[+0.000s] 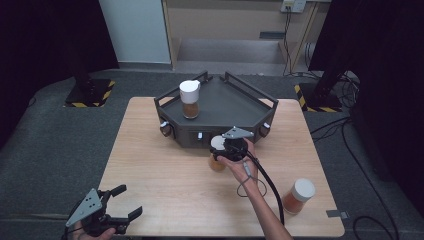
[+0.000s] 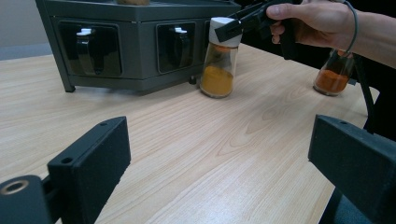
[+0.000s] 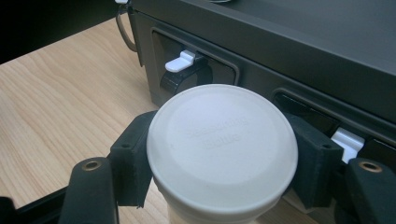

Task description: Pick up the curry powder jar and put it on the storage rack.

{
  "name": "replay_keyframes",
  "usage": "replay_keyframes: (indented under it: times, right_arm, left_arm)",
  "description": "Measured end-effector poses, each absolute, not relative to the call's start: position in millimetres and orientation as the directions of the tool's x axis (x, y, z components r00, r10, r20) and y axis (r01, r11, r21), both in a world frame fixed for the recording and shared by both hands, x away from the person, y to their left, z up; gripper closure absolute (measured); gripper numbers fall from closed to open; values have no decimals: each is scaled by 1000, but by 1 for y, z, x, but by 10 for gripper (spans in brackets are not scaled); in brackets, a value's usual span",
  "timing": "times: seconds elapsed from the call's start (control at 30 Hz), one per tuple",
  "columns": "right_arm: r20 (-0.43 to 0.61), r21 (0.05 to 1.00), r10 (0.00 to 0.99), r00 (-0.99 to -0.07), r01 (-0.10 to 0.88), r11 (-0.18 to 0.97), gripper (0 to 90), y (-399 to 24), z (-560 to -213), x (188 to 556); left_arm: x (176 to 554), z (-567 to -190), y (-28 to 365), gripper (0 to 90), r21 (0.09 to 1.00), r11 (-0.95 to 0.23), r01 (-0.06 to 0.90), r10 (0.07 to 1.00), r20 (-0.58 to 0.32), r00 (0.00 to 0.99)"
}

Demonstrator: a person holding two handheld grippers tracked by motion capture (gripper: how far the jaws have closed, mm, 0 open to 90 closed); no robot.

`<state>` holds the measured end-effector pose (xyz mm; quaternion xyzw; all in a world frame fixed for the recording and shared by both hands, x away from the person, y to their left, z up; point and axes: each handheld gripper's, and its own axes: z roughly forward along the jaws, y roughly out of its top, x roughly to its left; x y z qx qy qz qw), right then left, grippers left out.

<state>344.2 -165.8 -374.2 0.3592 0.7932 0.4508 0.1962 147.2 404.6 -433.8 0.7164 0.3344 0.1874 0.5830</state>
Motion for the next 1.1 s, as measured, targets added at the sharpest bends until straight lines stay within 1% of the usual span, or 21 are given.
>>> replay_keyframes:
  times: [0.17, 0.33, 0.63, 0.8, 1.0, 1.1]
  right_arm:
    - [24, 850, 741, -671, 404, 337, 339, -168, -371, 347]
    - [18, 851, 730, -683, 394, 347, 339, -169, -364, 344]
    - [38, 850, 705, -709, 393, 350, 339, -170, -334, 344]
    - [30, 854, 698, -715, 381, 353, 340, -170, -316, 343]
    - [48, 863, 695, -717, 380, 333, 339, -174, -292, 345]
    - [37, 868, 698, -715, 370, 332, 339, -174, -279, 344]
  left_arm:
    - [148, -434, 405, 44, 960, -97, 261, 698, -122, 706]
    - [148, -434, 404, 44, 960, -99, 262, 697, -121, 707]
    - [147, -433, 404, 44, 961, -99, 259, 697, -119, 707]
    - [147, -434, 405, 44, 961, -98, 258, 696, -119, 708]
    - [147, -434, 405, 43, 961, -97, 258, 695, -120, 709]
    - [148, -434, 404, 43, 961, -97, 259, 694, -121, 709]
